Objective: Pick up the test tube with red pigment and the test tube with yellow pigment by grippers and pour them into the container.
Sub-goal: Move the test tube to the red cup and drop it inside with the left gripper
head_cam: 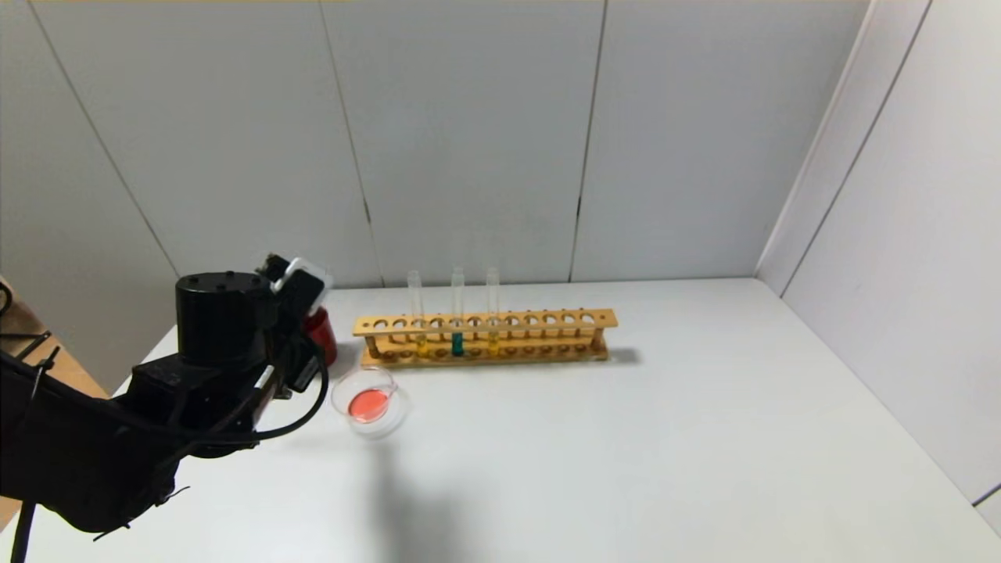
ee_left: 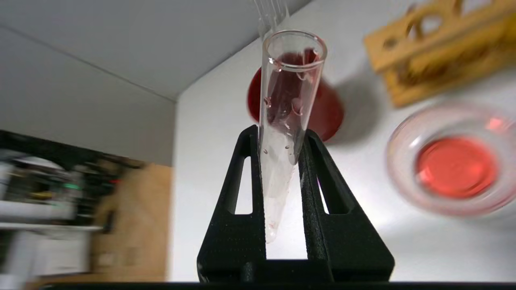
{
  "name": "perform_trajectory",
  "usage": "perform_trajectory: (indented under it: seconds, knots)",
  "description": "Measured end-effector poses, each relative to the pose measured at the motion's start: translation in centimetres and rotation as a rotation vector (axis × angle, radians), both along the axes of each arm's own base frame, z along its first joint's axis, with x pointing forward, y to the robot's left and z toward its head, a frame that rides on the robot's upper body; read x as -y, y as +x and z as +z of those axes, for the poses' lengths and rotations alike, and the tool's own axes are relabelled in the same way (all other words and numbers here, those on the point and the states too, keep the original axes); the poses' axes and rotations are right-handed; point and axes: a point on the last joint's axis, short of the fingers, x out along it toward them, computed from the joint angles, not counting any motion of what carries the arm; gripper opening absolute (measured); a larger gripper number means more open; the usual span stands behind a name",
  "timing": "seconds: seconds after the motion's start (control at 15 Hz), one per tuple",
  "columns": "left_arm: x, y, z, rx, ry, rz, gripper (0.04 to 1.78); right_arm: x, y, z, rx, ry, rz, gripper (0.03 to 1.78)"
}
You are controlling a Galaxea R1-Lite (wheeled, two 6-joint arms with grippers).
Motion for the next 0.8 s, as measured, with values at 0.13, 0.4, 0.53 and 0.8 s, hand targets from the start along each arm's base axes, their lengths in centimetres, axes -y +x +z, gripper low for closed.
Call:
perform_trajectory:
  seconds: [0.13, 0.4, 0.53, 0.8]
  knots:
    - [-0.3, 0.5, 0.8, 0.056, -0.135, 0.042, 0.31, 0.0, 0.0, 0.0, 0.000, 0.000, 0.000, 1.75]
    - [-2.5, 2.9, 3.1, 0.176, -0.307, 0.115, 0.31, 0.0, 0.0, 0.0, 0.000, 0.000, 0.000, 1.75]
    - [-4.0, 3.9, 3.8, 0.197, -0.353, 0.099, 0.31, 0.0, 0.0, 0.0, 0.000, 0.000, 0.000, 1.75]
    - [-5.1, 6.0, 4.3, 0.206, -0.456, 0.083, 0.31, 0.0, 0.0, 0.0, 0.000, 0.000, 0.000, 1.75]
